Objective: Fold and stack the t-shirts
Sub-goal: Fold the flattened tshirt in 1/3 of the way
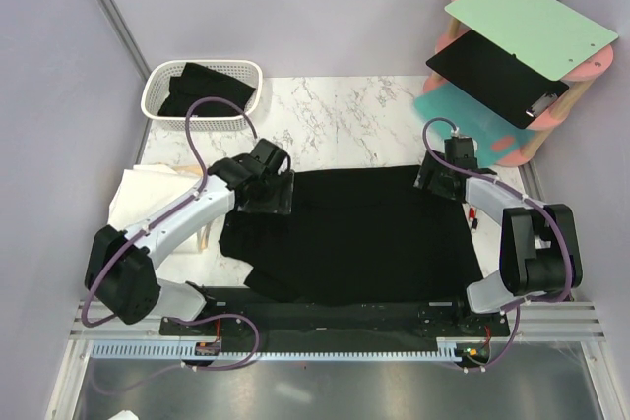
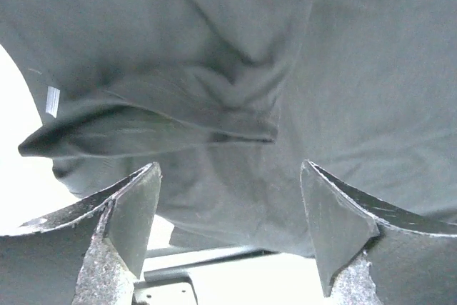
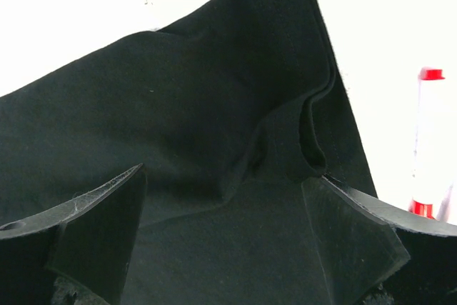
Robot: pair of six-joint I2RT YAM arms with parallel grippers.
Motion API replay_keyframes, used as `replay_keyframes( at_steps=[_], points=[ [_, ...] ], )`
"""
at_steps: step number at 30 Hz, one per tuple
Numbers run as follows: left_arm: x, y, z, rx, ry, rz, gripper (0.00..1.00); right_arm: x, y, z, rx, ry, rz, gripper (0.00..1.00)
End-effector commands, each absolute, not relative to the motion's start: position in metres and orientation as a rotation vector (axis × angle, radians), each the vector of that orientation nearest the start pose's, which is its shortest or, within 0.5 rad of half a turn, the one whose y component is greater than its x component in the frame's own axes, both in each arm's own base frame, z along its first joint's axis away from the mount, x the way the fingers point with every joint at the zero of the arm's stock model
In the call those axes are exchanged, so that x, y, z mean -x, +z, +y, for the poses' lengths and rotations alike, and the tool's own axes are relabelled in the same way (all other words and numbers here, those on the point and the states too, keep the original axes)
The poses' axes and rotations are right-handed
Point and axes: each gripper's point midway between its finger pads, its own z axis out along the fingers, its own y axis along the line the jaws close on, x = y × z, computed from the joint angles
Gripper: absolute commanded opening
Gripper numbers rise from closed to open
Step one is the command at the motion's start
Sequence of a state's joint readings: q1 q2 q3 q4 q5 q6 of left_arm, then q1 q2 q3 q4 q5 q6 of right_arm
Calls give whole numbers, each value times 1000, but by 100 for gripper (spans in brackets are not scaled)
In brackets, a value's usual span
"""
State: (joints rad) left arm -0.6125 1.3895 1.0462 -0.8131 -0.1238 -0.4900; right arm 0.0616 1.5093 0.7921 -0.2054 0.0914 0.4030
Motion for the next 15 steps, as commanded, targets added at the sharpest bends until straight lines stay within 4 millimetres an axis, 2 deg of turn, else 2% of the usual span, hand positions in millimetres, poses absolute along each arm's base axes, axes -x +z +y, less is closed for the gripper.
replay_keyframes(
  at_steps=[1,2,3,4,5,7,8,10,11,12,15],
  points=[
    [-281,130,-159,-44,-36,2580,77,-367,47,25,-426,113,2408,95],
    [-289,126,-154,-34,24,2578,66,-372,50,28,-415,128,2401,93],
    [-299,129,-155,-23,37,2568,35,-375,51,30,-407,134,2401,91],
    [-306,114,-154,-26,87,2601,13,-377,49,31,-390,136,2410,85],
    [-312,110,-152,-20,108,2609,2,-382,53,33,-375,152,2403,59],
    [-326,108,-151,15,116,2612,2,-386,50,35,-370,157,2415,27],
    [-332,98,-151,23,132,2634,2,-391,52,35,-362,156,2408,0],
    [-345,93,-144,62,148,2644,2,-393,44,36,-362,146,2431,0],
    [-348,79,-143,67,153,2685,2,-396,43,37,-358,145,2435,0],
    [-355,77,-138,89,158,2690,2,-396,39,38,-357,141,2448,0],
    [-357,58,-124,129,186,2744,2,-395,27,40,-343,125,2496,0]
  ],
)
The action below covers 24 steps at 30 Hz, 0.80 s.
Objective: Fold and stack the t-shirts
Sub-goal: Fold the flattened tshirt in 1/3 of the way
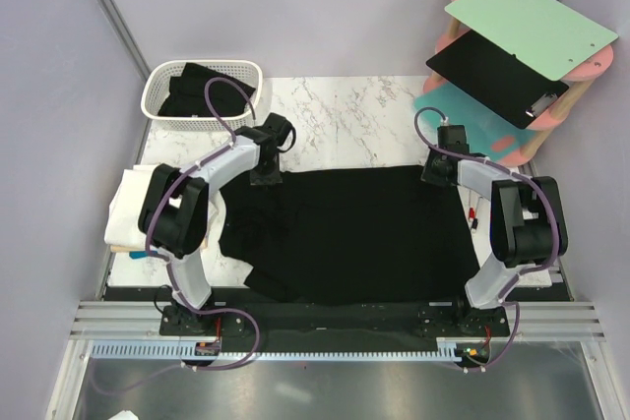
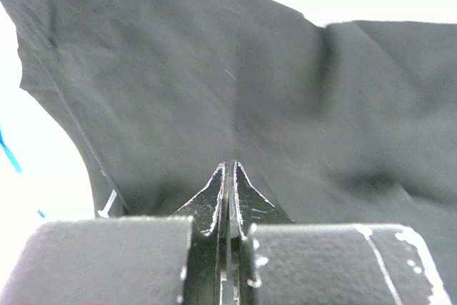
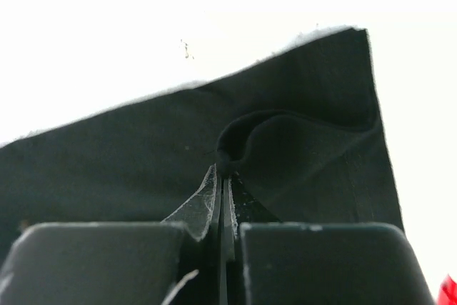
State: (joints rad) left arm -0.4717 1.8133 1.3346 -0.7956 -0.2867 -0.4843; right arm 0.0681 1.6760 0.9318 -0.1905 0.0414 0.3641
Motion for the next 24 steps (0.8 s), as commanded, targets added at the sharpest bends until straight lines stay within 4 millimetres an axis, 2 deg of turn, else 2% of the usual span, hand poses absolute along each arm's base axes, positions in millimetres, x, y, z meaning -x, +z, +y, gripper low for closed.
replay_keyframes(
  at_steps=[1,6,11,14,15,16,18,19,24],
  points=[
    [-355,53,-121,140,189,2761,2,-393,21,41,-340,114,2515,0],
    [-345,32,-107,198,213,2825,2,-392,11,42,-336,87,2545,0],
    [-349,10,-104,222,218,2887,2,-398,2,40,-344,47,2571,0],
    [-365,4,-106,241,194,2892,2,-408,-3,41,-354,41,2575,0],
    [-370,1,-107,243,188,2896,2,-409,-11,41,-358,34,2590,0],
    [-373,-7,-105,250,201,2912,2,-419,-8,43,-358,41,2577,0],
    [-388,-6,-104,275,182,2908,2,-422,-17,44,-360,33,2599,0],
    [-394,-6,-103,288,180,2906,2,-430,-14,45,-360,36,2586,0],
    [-437,-4,-95,307,206,2880,2,-444,-23,44,-374,14,2587,0]
  ],
)
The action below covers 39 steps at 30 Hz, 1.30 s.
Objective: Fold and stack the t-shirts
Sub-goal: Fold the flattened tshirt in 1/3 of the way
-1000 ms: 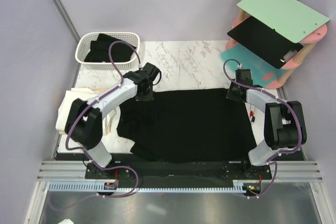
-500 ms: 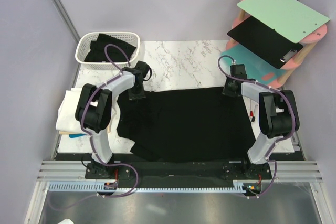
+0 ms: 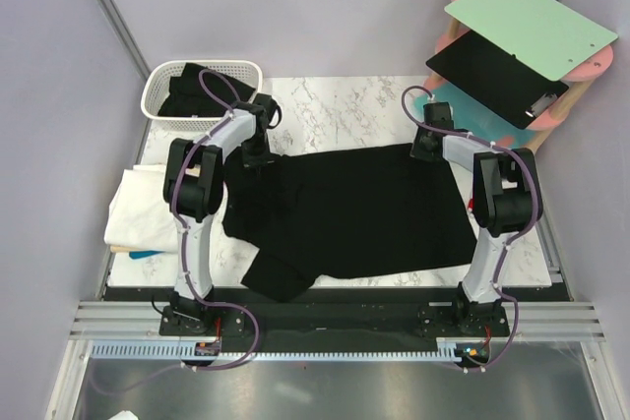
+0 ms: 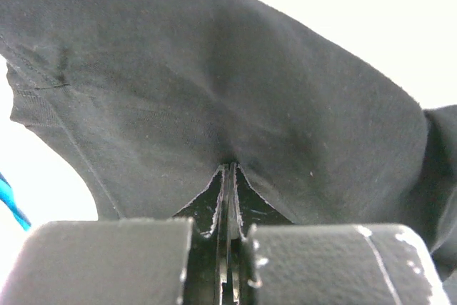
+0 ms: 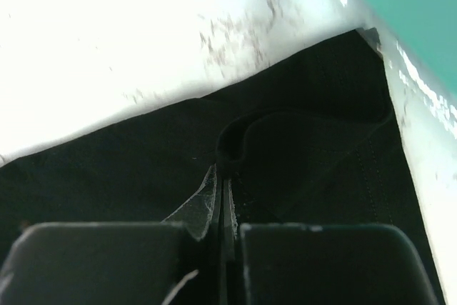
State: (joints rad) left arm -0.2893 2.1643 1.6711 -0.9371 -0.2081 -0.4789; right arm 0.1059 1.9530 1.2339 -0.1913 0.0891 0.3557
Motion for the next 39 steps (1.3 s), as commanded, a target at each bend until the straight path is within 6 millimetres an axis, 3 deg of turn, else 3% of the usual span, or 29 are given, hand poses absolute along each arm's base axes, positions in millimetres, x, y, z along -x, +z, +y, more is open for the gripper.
replay_keyframes(
  at_steps=[1,2,3,8,11,12,13,15,16,17,18,19,20,21,23,27,29,30,32,33,34,35,36,37,38,39],
  points=[
    [-444,-2,-95,310,213,2873,2,-451,-19,44,-379,19,2572,0],
    [-464,12,-94,319,201,2823,2,-452,-21,45,-383,20,2579,0],
    [-464,5,-92,313,226,2845,2,-455,-24,46,-382,23,2582,0],
    [-503,32,-89,297,238,2748,2,-469,-14,44,-389,8,2553,0],
    [-506,48,-91,281,217,2720,2,-472,-2,44,-385,12,2528,0],
    [-504,54,-93,277,208,2715,2,-473,10,44,-379,18,2505,0],
    [-505,74,-93,283,191,2669,2,-469,12,43,-375,14,2502,3],
    [-489,79,-93,274,192,2666,10,-468,36,41,-371,16,2451,7],
    [-484,109,-93,276,156,2607,15,-462,39,42,-359,18,2450,11],
    [-473,103,-94,274,154,2610,31,-460,47,43,-353,28,2430,19],
    [-467,109,-94,275,140,2596,46,-459,69,43,-345,43,2382,34],
    [-461,118,-95,272,128,2572,55,-452,72,43,-340,42,2377,50],
    [-449,130,-94,272,118,2548,69,-448,80,43,-327,45,2363,56],
    [-442,135,-93,269,111,2537,71,-445,98,43,-322,50,2324,61],
    [-423,140,-90,264,96,2540,72,-434,111,41,-317,51,2298,74],
    [-388,133,-83,283,94,2566,70,-419,116,34,-329,18,2281,78],
    [-366,117,-83,307,75,2608,66,-415,116,34,-333,24,2281,77],
    [-360,121,-86,311,29,2596,63,-413,112,36,-329,32,2291,74],
    [-338,101,-85,328,26,2641,58,-417,108,39,-322,49,2287,66],
    [-334,102,-88,325,-3,2628,56,-422,106,43,-315,81,2274,54],
    [-321,89,-85,339,6,2660,52,-426,98,46,-315,95,2283,41],
    [-316,85,-86,341,2,2664,47,-434,101,51,-308,124,2269,9],
    [-307,76,-85,340,-4,2679,40,-444,102,55,-314,147,2252,0],
    [-304,73,-85,347,-10,2683,20,-449,87,60,-304,151,2286,0],
    [-300,70,-85,347,-10,2691,11,-464,97,64,-299,163,2259,0],
    [-294,65,-85,342,-8,2704,2,-470,95,67,-294,163,2269,0]
  ],
)
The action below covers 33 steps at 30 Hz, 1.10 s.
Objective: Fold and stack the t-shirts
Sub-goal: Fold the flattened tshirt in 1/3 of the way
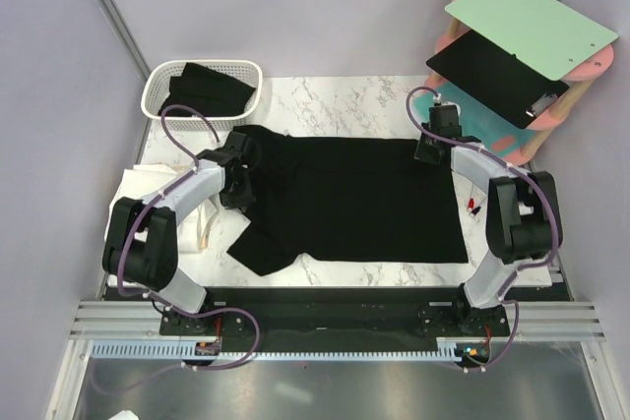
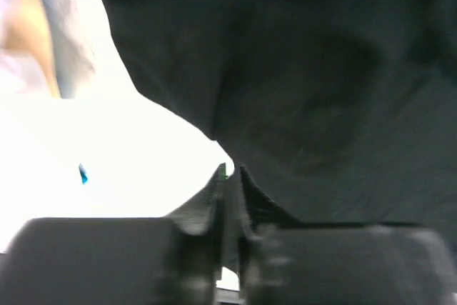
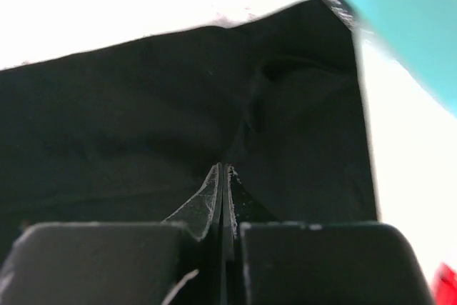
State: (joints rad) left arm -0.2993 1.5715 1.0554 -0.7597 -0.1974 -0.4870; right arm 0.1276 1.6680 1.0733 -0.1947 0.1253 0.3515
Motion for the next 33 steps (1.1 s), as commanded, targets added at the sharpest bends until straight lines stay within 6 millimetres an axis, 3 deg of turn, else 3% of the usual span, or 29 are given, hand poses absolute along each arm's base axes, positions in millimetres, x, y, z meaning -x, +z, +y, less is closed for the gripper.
replay_keyframes(
  at_steps=[1,2,4,8,18,25,33],
  points=[
    [-291,63,-84,348,-5,2708,2,-475,82,68,-296,153,2295,0],
    [-288,61,-84,349,-2,2710,2,-487,90,70,-291,157,2275,0],
    [-283,59,-84,355,-1,2713,2,-492,75,66,-295,102,2313,0],
    [-280,58,-86,348,-5,2719,2,-501,69,55,-308,9,2328,0],
    [-277,46,-87,339,24,2752,2,-459,64,16,-366,-258,2387,0],
    [-277,45,-87,336,30,2753,2,-436,63,10,-361,-299,2439,0],
    [-274,42,-86,346,33,2759,2,-412,43,2,-354,-387,2520,0]
  ],
)
